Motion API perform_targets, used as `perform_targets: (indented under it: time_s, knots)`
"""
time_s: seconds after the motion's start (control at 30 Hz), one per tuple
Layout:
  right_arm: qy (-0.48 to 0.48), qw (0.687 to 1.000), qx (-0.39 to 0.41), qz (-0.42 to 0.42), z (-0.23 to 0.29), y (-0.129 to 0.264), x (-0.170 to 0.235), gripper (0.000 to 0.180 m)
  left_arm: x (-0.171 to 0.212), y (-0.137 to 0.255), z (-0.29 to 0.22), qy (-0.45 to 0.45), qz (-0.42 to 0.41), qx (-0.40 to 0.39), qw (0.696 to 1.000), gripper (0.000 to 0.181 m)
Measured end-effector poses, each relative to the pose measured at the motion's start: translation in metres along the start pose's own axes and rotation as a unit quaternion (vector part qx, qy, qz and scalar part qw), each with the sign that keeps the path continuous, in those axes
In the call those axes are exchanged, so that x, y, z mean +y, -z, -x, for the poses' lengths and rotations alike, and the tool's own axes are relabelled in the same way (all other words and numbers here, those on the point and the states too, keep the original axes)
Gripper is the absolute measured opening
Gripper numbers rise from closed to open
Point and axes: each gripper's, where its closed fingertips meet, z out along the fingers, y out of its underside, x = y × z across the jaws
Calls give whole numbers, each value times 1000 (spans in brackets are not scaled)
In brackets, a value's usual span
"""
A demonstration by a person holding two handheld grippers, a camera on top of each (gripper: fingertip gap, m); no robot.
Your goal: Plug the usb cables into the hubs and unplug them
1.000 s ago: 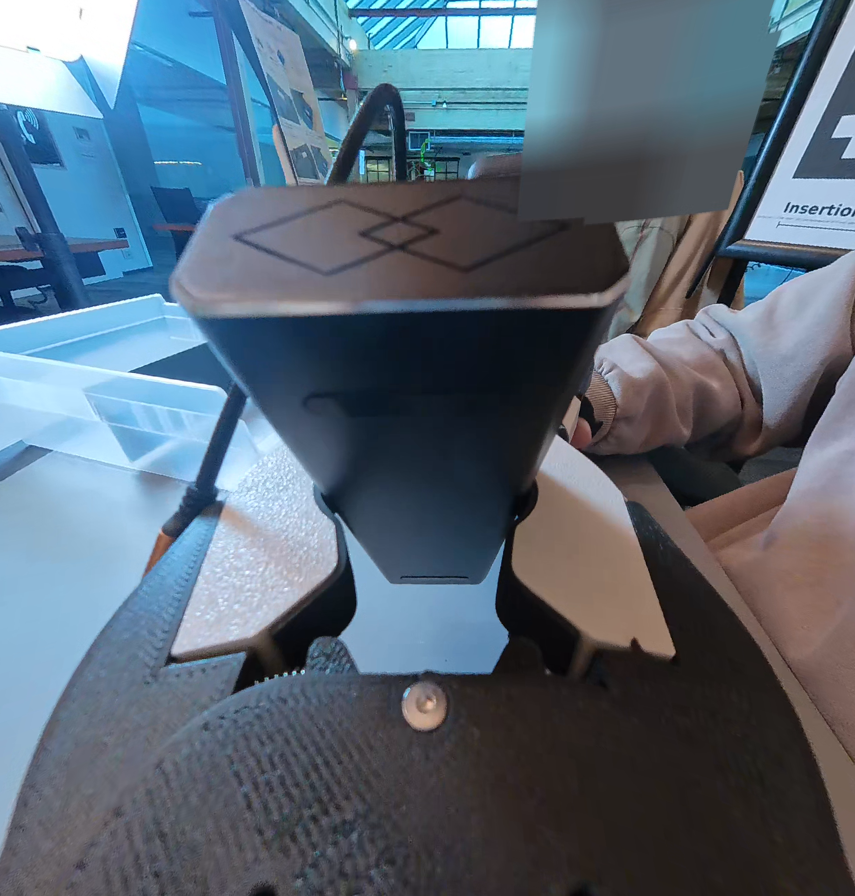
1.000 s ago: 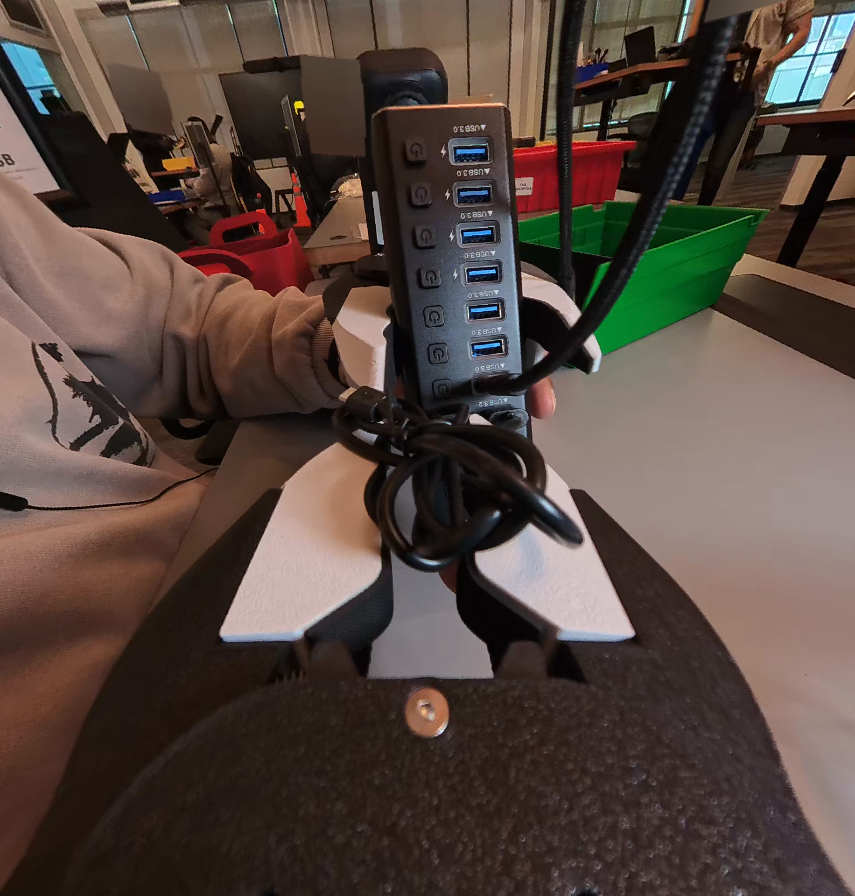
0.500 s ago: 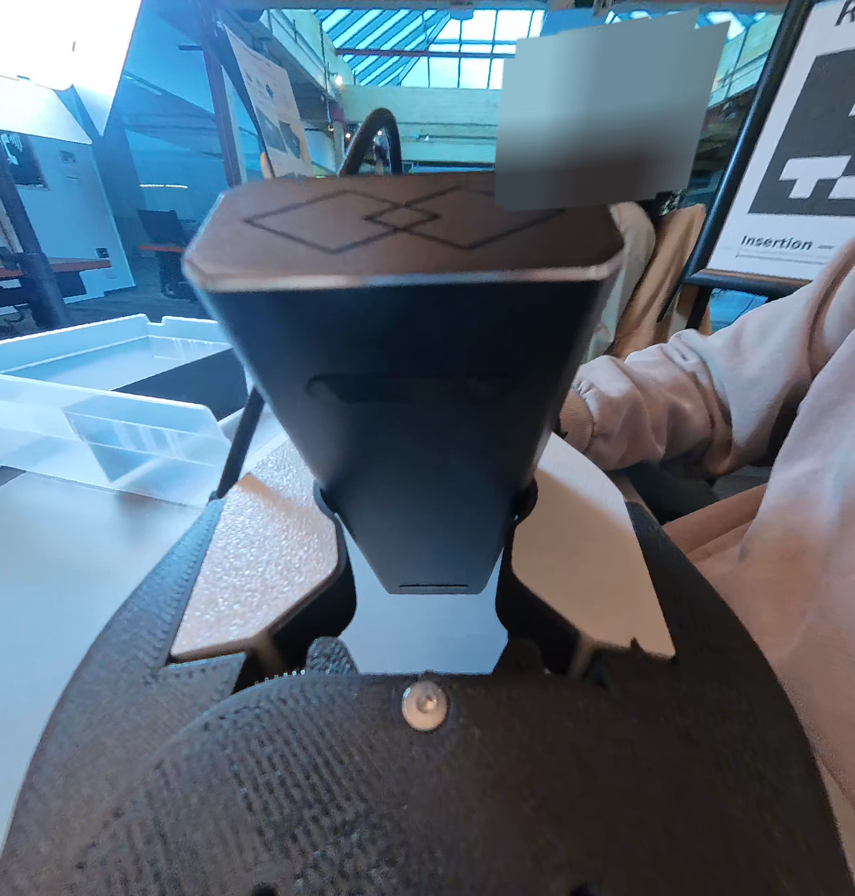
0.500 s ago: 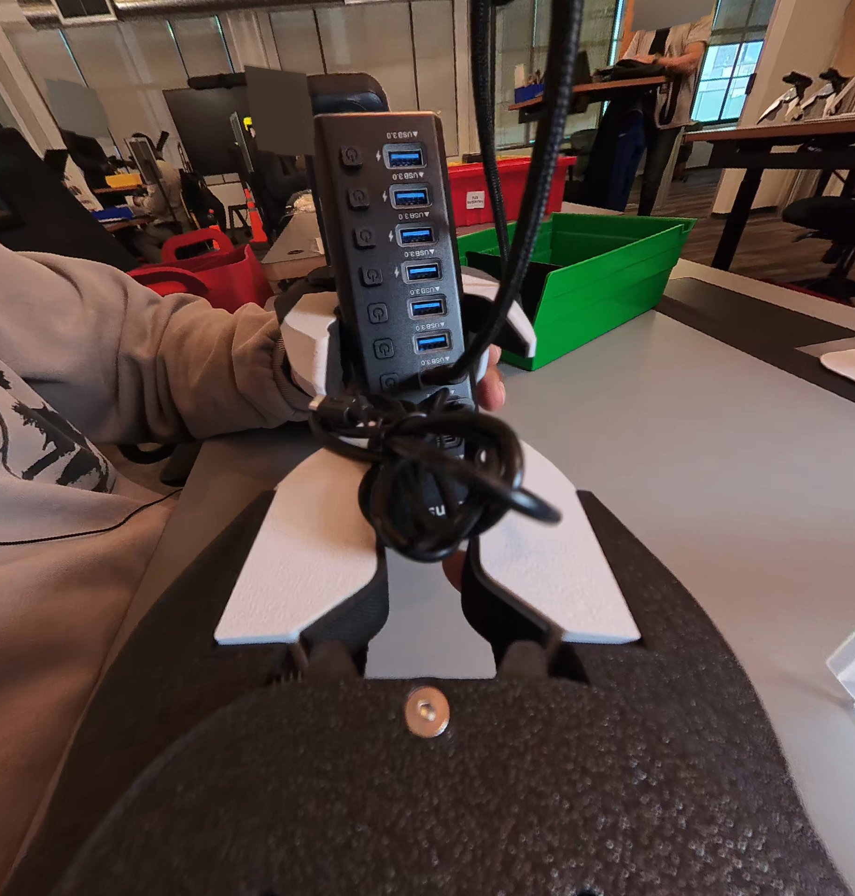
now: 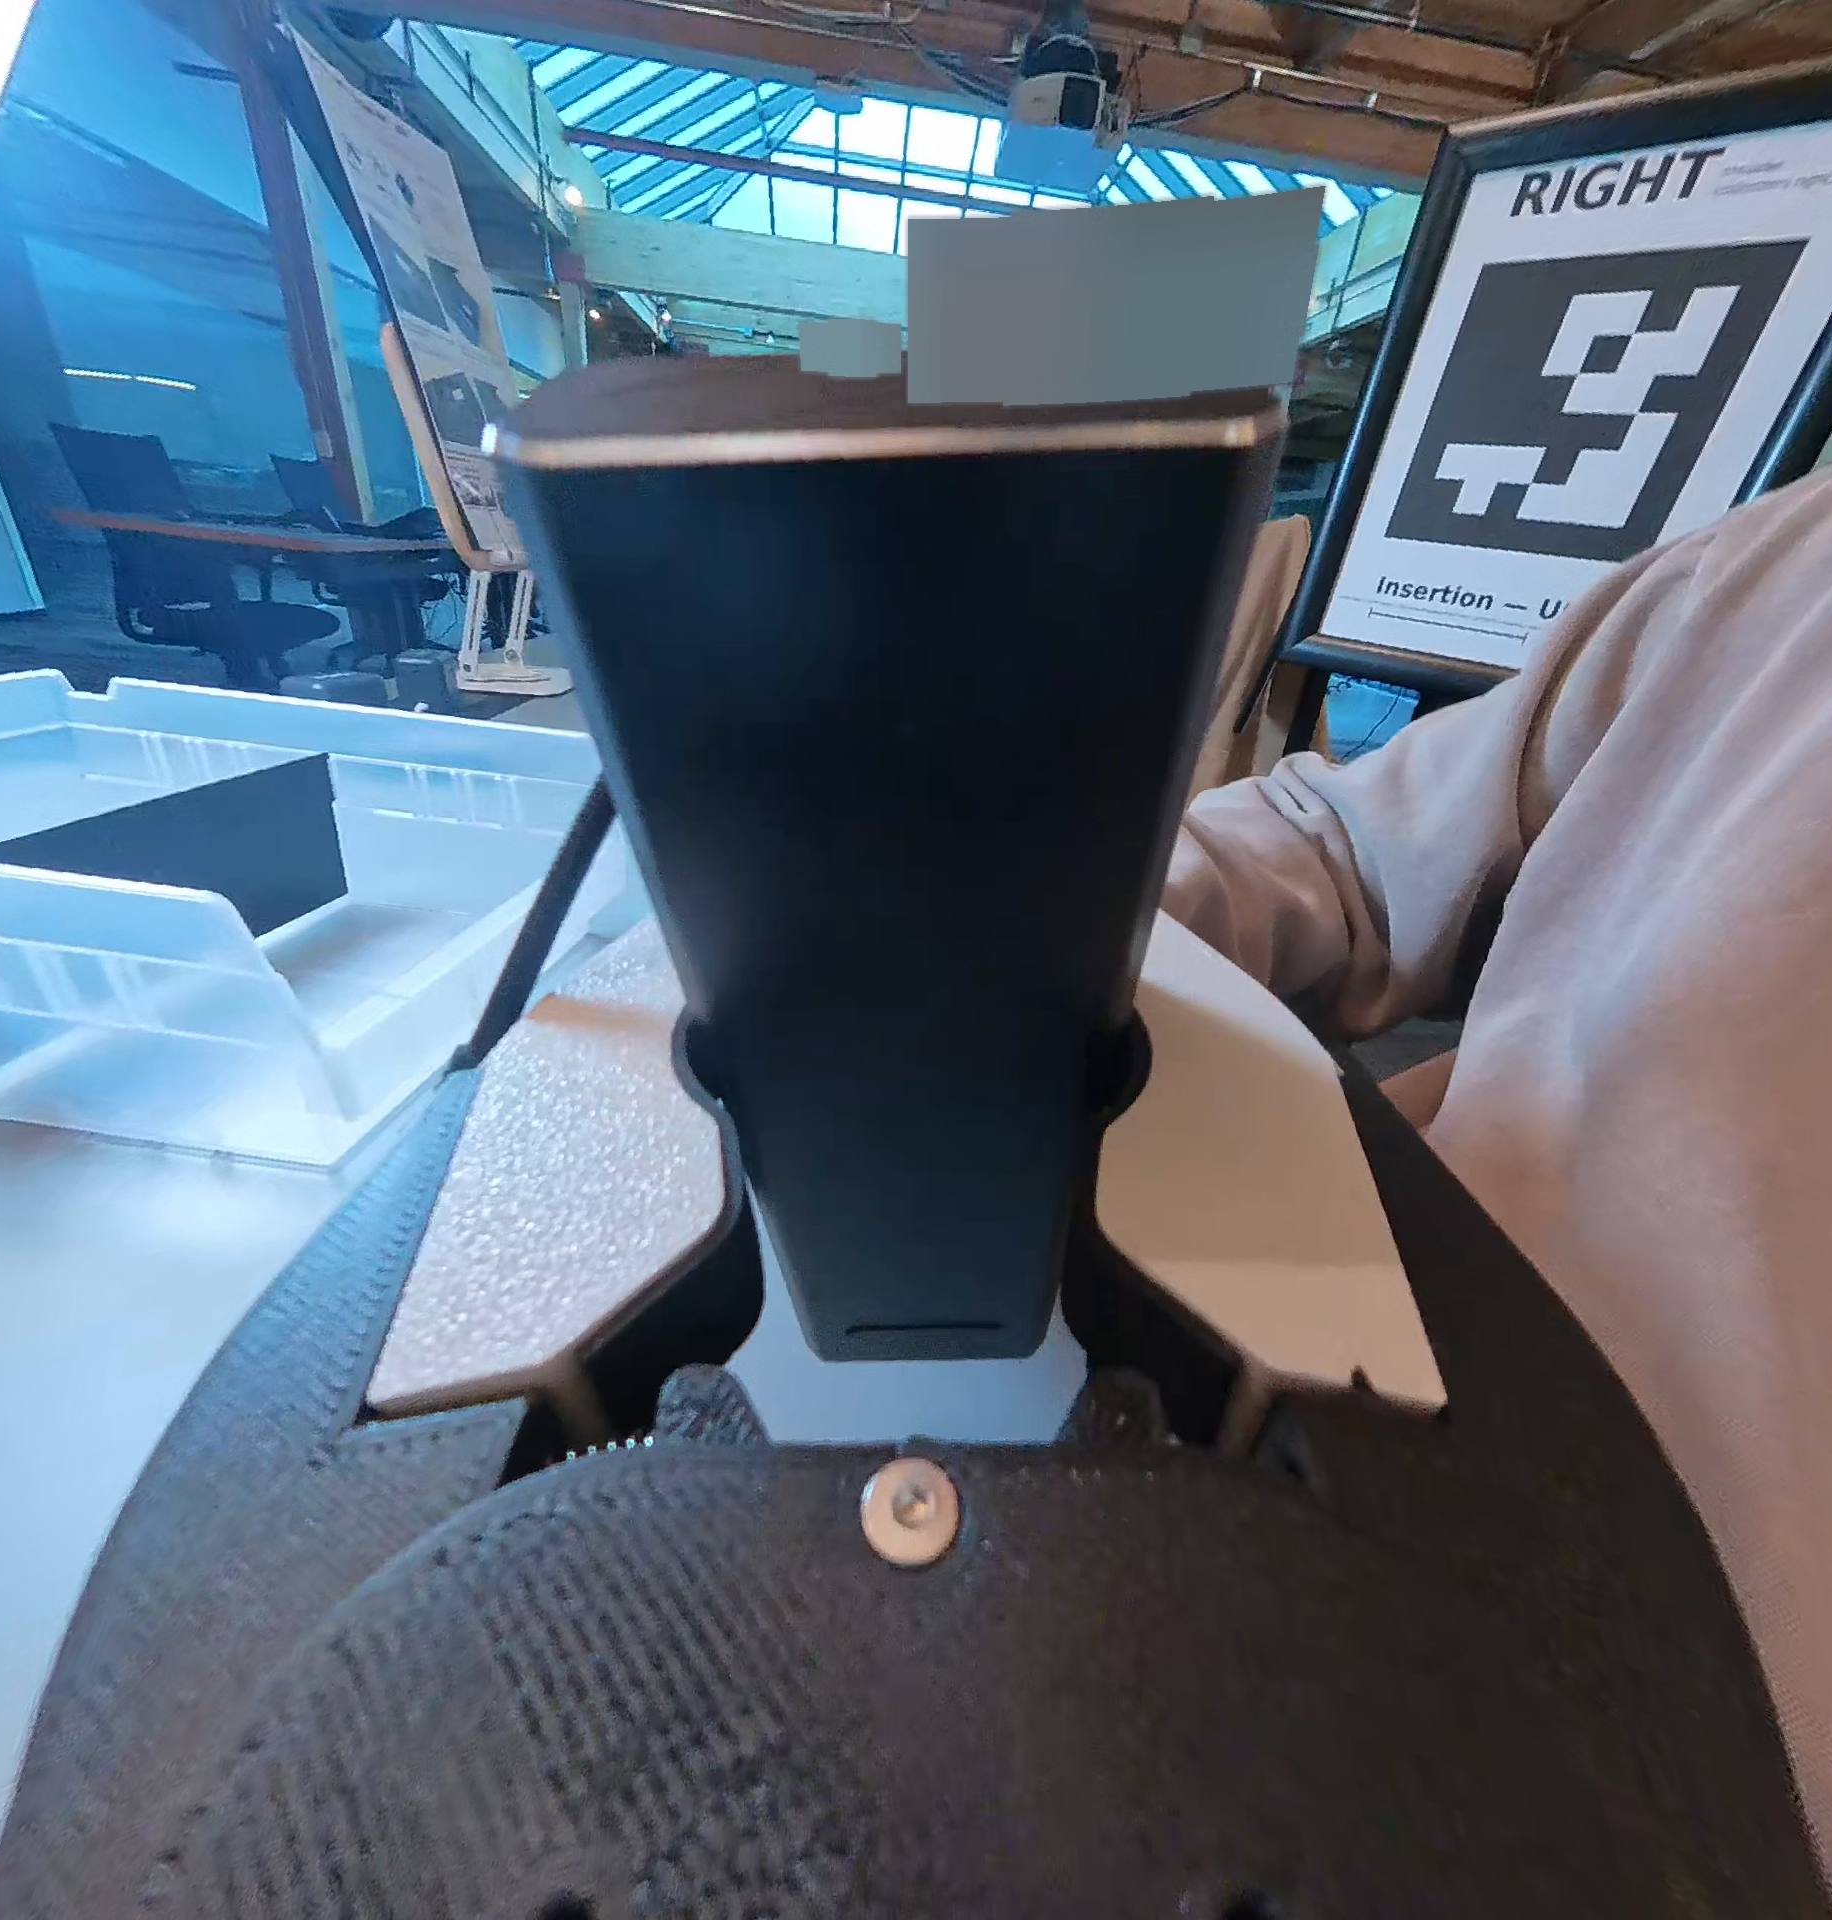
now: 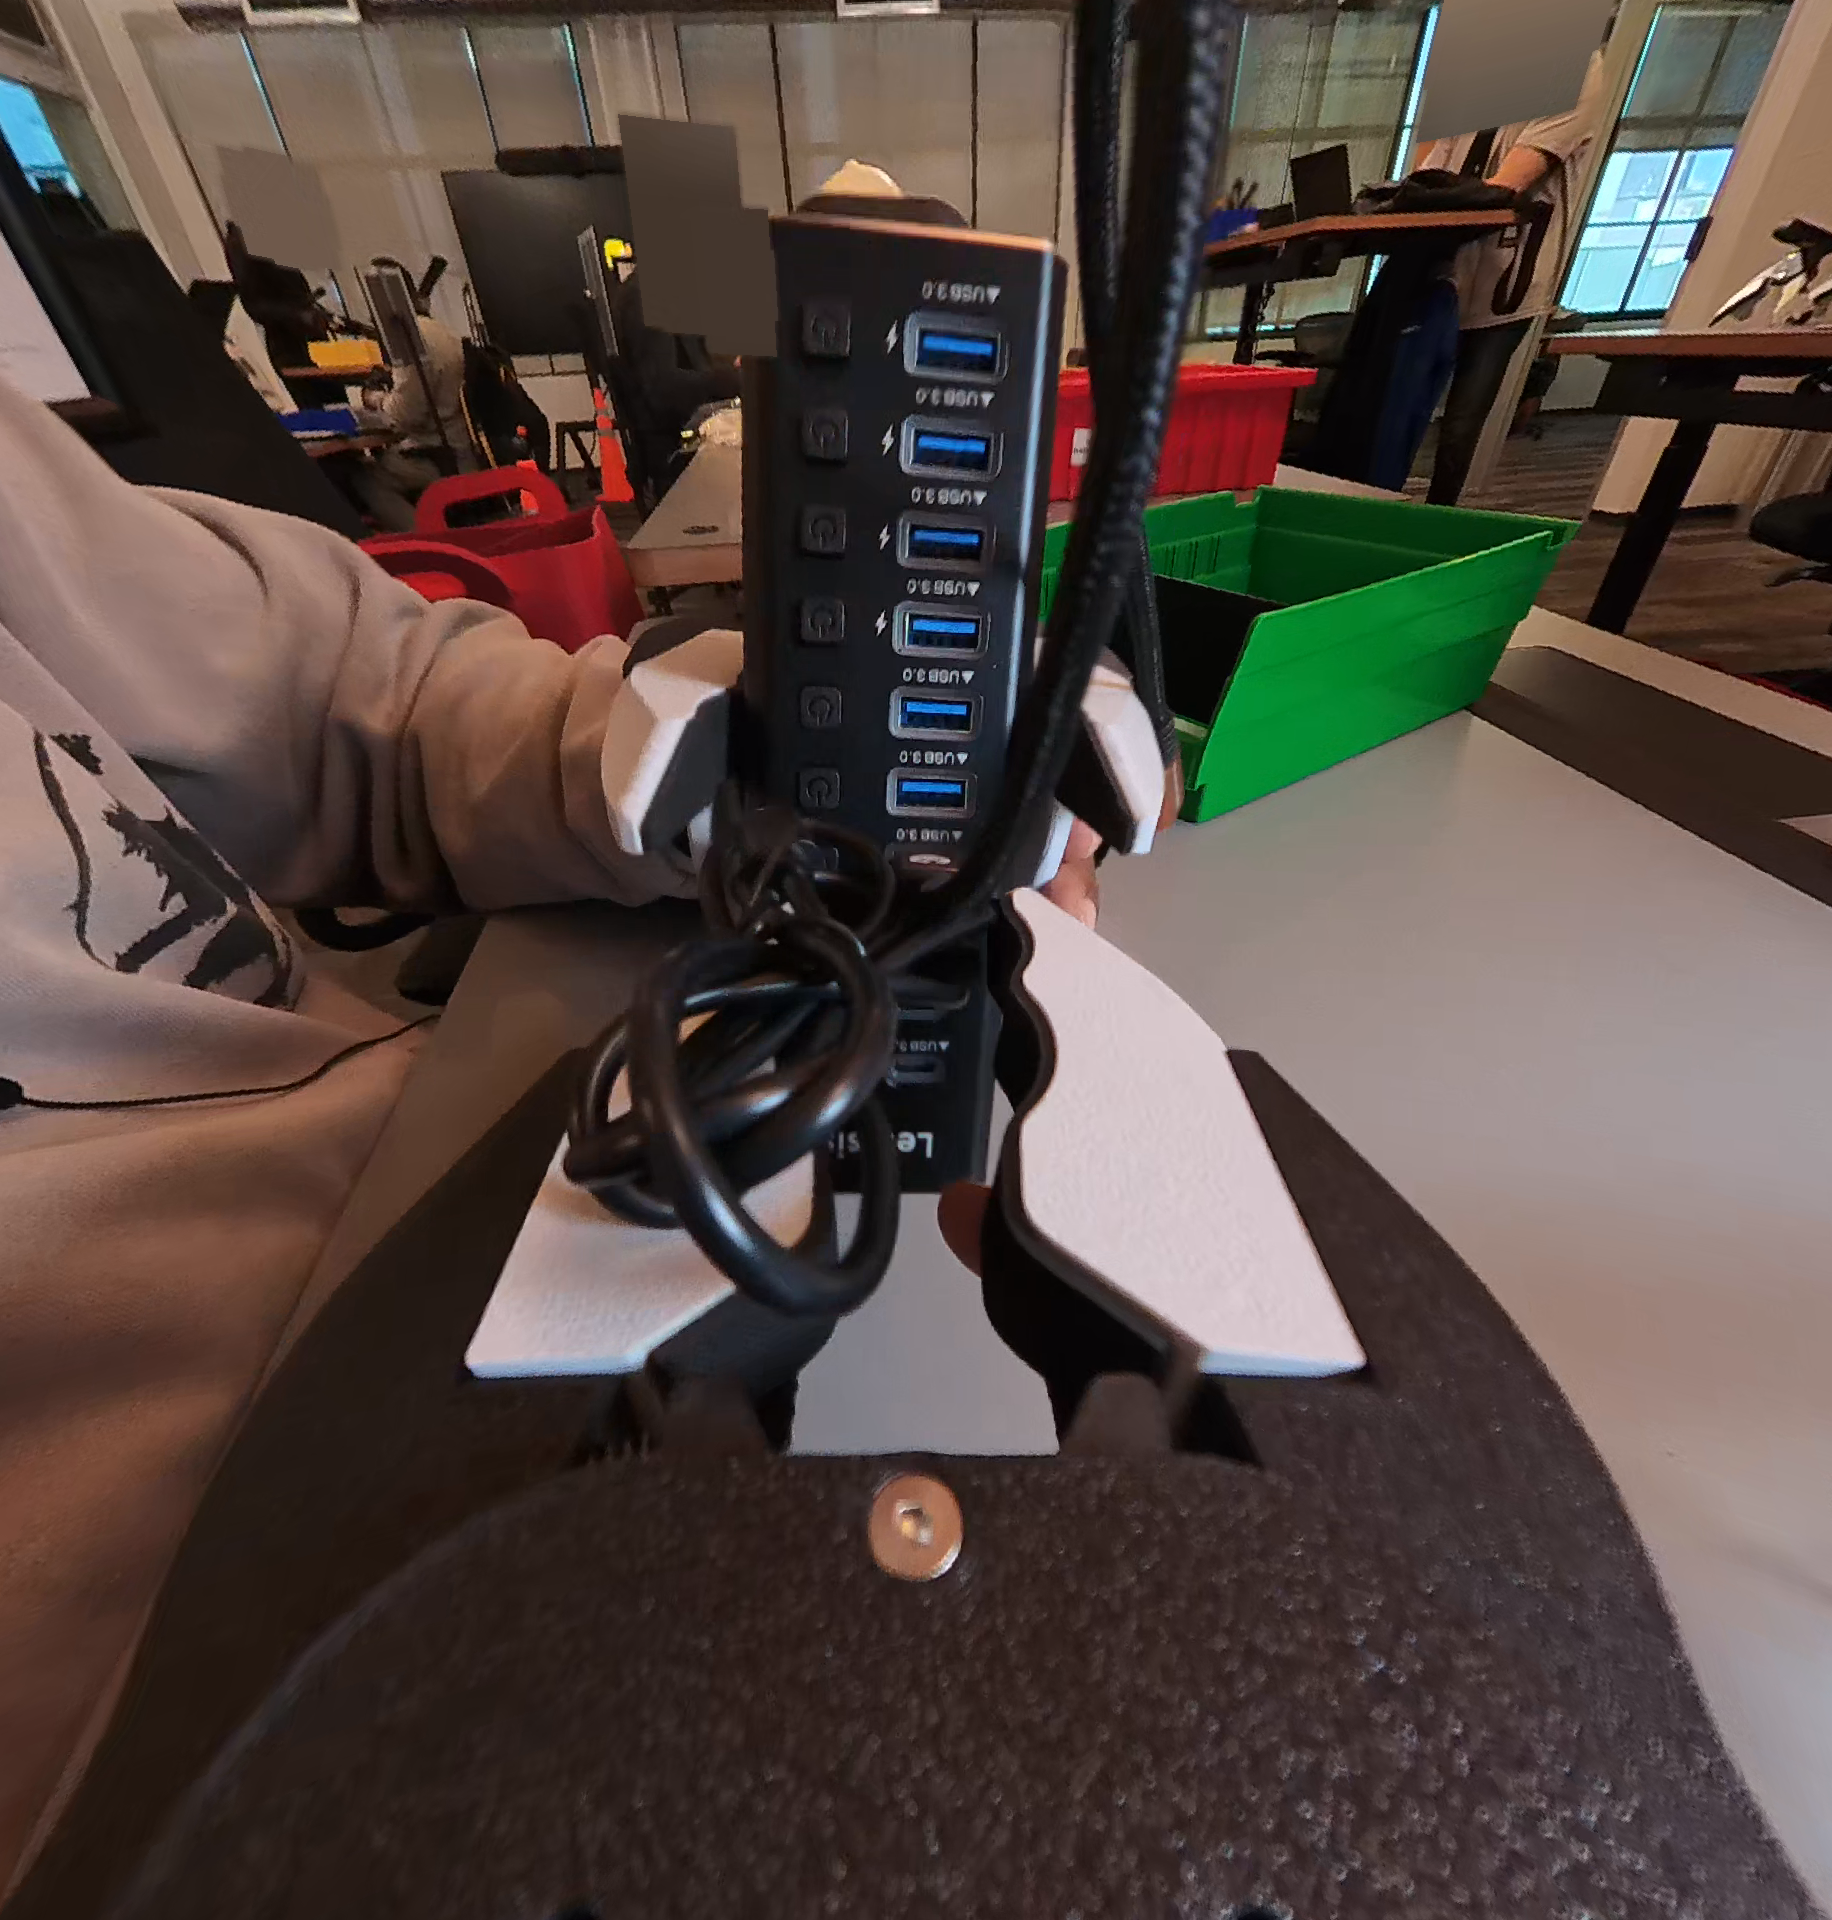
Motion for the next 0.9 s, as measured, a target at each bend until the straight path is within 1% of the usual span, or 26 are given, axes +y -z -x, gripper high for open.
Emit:
perform_targets:
  time_s: [0.13,0.2,0.27,0.3,0.4,0.47,0.53,0.57,0.63,0.77,0.9]
  knots:
    - [48,998,17,32,-1,-1,8,29,-3,0,0,5,-6,-1,1000,72]
    - [48,998,16,37,0,-2,11,29,-4,-1,-2,3,-9,1,1000,72]
    - [47,998,33,41,-5,-2,14,28,-8,0,-7,8,-19,15,1000,72]
    - [47,997,37,38,-7,-2,14,26,-10,-1,-9,10,-24,21,999,72]
    - [21,1000,6,23,2,-3,11,15,-12,-1,-11,-8,-26,15,1000,72]
    - [11,1000,-12,4,7,-2,5,20,-12,-1,-11,-12,-27,13,999,72]
    - [-18,999,-30,-23,10,0,-5,24,-14,0,-10,-12,-32,12,999,72]
    - [-18,999,-22,-23,7,1,-5,23,-15,1,-10,-9,-35,13,999,72]
    - [6,1000,-1,-12,3,1,-2,22,-12,0,-10,-12,-28,13,999,72]
    - [15,1000,-1,12,7,-3,5,15,-6,-2,-13,-26,-11,16,999,72]
    - [15,1000,2,25,6,-1,6,14,-1,-3,-12,-51,16,9,999,72]
